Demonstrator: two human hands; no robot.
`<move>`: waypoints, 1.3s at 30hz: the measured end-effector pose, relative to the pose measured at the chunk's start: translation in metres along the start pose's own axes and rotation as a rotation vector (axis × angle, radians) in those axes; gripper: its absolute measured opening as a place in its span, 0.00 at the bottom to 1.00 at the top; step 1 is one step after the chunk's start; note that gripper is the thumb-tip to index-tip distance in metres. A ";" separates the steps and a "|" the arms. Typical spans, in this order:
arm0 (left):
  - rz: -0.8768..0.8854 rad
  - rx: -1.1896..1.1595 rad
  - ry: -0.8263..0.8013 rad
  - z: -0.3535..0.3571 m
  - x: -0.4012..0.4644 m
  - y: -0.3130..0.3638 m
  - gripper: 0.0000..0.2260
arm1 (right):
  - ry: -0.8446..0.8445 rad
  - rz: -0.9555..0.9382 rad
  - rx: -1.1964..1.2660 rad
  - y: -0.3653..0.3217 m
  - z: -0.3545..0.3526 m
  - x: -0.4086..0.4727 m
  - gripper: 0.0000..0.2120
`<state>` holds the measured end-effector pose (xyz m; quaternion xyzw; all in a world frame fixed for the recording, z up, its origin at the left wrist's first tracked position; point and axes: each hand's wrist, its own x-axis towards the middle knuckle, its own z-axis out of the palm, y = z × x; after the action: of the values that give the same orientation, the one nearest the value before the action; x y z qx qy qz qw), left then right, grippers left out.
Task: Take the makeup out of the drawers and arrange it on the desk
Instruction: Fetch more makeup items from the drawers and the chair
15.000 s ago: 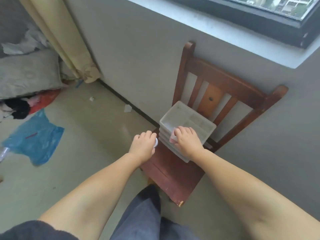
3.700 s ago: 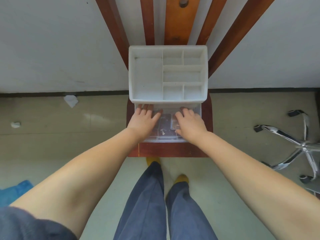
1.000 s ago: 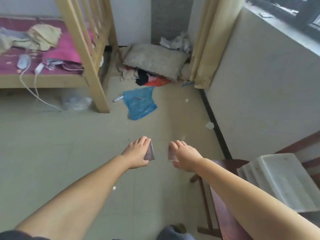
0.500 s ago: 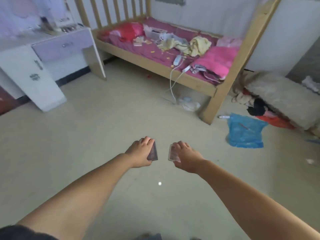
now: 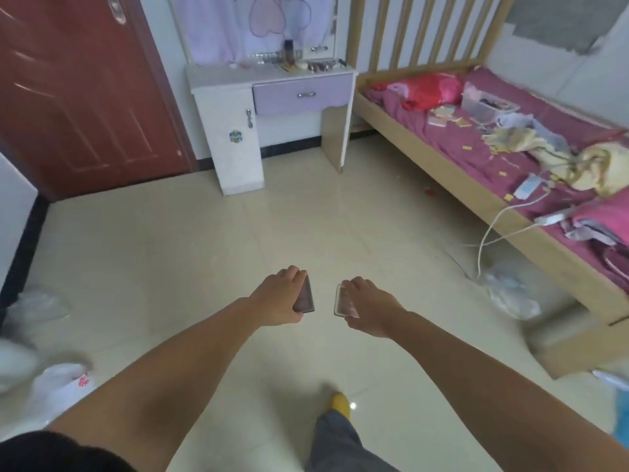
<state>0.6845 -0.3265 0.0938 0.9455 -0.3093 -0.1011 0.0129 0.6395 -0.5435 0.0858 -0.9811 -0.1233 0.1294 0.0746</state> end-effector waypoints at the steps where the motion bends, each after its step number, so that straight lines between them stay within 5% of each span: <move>1: -0.043 -0.017 0.009 -0.007 0.015 -0.014 0.29 | -0.003 -0.036 -0.002 0.006 -0.010 0.026 0.30; 16: -0.315 -0.117 0.060 -0.051 0.209 -0.218 0.36 | -0.062 -0.329 -0.155 0.042 -0.104 0.364 0.29; 39: -0.377 -0.161 0.120 -0.178 0.590 -0.636 0.37 | -0.009 -0.335 -0.167 0.076 -0.255 0.927 0.29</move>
<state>1.5552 -0.1661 0.1046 0.9869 -0.1166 -0.0694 0.0875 1.5936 -0.4030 0.0974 -0.9490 -0.2955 0.1088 0.0128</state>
